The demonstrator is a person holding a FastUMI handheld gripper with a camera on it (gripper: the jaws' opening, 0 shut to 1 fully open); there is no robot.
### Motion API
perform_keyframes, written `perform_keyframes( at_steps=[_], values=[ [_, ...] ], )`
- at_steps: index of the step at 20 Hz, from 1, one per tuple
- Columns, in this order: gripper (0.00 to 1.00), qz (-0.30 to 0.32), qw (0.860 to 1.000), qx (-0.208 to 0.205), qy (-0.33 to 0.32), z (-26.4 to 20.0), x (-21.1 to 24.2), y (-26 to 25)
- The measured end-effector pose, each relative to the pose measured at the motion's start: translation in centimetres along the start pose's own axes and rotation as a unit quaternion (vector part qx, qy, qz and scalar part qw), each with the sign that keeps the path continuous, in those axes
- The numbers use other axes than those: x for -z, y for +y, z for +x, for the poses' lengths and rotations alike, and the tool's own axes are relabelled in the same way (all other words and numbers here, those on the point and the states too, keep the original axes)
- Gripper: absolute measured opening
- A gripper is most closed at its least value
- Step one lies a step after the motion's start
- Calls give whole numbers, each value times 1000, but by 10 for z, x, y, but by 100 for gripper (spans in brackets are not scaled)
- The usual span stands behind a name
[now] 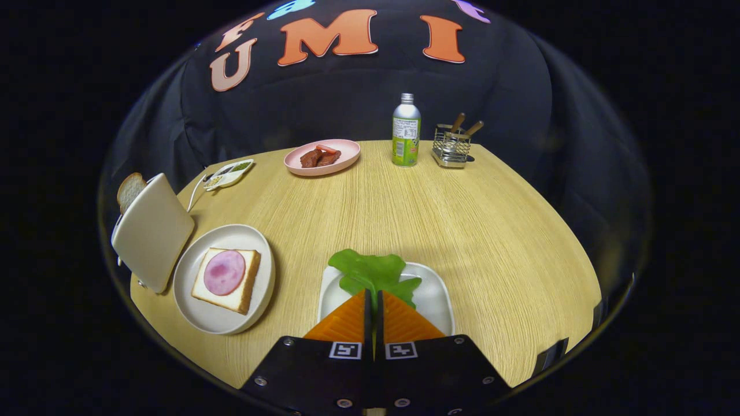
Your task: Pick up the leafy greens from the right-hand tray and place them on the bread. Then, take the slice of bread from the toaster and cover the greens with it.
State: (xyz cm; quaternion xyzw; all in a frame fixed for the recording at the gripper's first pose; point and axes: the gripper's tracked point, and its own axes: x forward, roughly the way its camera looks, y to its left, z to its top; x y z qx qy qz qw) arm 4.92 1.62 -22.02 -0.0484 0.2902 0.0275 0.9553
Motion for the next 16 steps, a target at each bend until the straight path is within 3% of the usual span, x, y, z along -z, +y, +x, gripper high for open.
perform_keyframes(
  at_steps=[16],
  values=[
    [1, -39, 996, -79, -28, -25, -40, 119]
  ],
)
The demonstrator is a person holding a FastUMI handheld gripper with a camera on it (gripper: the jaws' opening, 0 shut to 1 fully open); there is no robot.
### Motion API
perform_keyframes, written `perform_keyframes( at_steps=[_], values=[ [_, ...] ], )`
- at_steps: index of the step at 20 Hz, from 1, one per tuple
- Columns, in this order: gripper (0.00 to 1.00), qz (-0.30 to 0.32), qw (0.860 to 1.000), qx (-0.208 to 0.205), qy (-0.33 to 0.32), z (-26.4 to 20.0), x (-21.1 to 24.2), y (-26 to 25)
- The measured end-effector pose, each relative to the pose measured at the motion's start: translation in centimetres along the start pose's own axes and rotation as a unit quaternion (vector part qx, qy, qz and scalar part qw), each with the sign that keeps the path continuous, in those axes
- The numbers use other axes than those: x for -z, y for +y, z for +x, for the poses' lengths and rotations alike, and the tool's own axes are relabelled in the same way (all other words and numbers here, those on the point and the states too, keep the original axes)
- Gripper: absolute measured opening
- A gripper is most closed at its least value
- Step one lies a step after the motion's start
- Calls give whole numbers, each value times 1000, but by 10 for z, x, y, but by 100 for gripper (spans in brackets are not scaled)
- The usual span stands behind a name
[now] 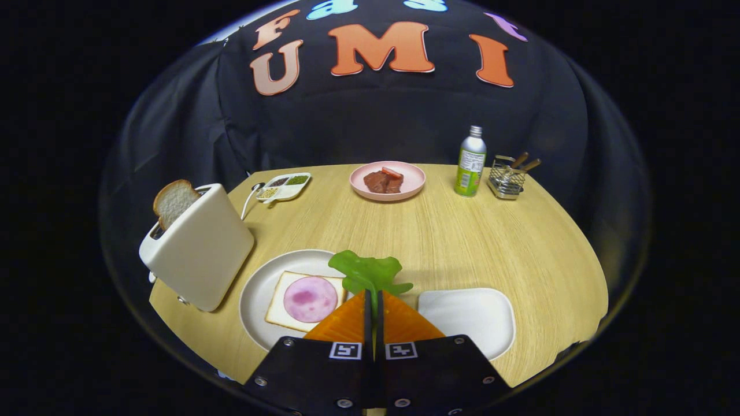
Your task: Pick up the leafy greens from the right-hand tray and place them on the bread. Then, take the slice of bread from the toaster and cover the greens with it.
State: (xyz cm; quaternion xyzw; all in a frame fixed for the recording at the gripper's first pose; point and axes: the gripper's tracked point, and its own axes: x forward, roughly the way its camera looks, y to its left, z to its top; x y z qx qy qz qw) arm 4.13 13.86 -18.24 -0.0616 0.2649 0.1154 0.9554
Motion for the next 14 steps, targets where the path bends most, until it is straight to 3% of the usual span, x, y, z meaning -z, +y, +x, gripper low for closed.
perform_keyframes(
  at_steps=[8, 14],
  values=[
    [1, -15, 999, -37, 10, 12, -3, 55],
    [1, -33, 998, -42, 30, 32, 9, 74]
  ],
)
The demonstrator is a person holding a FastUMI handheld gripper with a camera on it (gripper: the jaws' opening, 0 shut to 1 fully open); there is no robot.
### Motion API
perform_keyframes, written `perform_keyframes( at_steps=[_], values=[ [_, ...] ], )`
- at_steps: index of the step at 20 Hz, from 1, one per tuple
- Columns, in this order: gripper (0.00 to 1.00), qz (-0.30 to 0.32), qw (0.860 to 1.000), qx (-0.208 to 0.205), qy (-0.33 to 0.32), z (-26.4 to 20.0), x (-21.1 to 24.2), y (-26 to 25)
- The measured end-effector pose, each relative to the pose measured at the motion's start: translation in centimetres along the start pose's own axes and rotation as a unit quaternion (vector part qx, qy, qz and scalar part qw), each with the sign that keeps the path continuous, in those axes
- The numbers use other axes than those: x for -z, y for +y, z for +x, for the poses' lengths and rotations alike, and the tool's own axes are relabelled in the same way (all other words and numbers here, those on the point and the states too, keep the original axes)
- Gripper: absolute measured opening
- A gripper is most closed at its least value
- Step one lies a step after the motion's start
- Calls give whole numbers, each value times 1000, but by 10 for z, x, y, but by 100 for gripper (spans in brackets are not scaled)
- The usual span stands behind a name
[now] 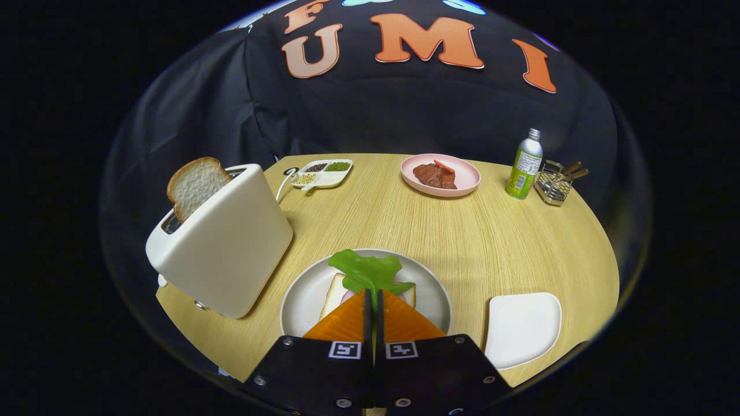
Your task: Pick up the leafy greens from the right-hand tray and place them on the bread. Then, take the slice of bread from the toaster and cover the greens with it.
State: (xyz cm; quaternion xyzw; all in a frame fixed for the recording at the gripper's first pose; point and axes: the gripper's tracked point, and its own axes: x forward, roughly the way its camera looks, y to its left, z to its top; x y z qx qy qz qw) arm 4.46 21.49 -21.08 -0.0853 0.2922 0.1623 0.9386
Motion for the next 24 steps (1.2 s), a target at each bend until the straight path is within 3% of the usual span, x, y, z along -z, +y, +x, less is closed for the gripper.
perform_keyframes(
  at_steps=[5, 10, 12, 15, 19, 23, 24],
  values=[
    [4, -6, 1000, 7, 15, 11, 9, 3],
    [17, -5, 999, 11, 31, 15, 23, 4],
    [26, -2, 999, 17, 29, 14, 23, 1],
    [53, 8, 999, 32, 29, 15, 24, -9],
    [79, 27, 999, 44, 15, 7, 16, -15],
    [97, 35, 998, 54, -3, -10, -2, -14],
    [98, 36, 998, 56, -6, -14, -8, -11]
  ],
)
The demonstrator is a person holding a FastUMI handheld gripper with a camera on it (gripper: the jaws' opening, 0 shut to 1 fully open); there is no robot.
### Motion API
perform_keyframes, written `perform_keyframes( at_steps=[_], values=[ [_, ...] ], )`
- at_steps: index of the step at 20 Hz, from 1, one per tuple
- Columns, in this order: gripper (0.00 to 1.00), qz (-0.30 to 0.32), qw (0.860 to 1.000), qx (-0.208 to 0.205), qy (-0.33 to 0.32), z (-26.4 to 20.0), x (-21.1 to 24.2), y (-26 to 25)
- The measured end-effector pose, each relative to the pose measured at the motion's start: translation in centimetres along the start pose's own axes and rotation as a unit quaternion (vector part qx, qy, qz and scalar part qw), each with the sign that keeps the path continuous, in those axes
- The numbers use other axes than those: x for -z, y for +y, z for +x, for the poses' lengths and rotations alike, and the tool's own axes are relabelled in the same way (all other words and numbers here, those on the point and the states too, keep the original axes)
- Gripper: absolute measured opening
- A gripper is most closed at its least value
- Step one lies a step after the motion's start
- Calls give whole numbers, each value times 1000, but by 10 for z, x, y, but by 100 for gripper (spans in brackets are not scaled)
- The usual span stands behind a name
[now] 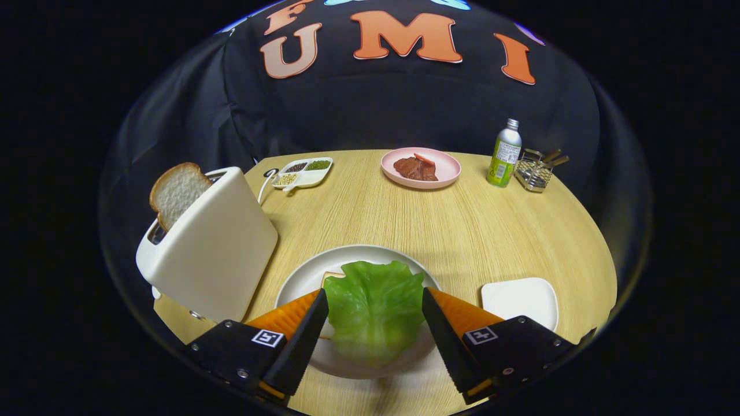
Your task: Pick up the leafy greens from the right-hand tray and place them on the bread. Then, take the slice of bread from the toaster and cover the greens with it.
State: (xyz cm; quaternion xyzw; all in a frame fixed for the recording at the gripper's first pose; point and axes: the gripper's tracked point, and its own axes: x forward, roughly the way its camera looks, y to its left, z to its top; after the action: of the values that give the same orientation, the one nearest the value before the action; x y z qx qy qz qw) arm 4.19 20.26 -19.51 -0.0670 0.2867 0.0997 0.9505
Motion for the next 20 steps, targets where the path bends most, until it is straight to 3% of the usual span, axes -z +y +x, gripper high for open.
perform_keyframes(
  at_steps=[11, 20],
  values=[
    [98, -44, 994, -19, -95, -58, -97, 79],
    [98, -42, 990, -50, -123, -62, -122, 160]
  ],
)
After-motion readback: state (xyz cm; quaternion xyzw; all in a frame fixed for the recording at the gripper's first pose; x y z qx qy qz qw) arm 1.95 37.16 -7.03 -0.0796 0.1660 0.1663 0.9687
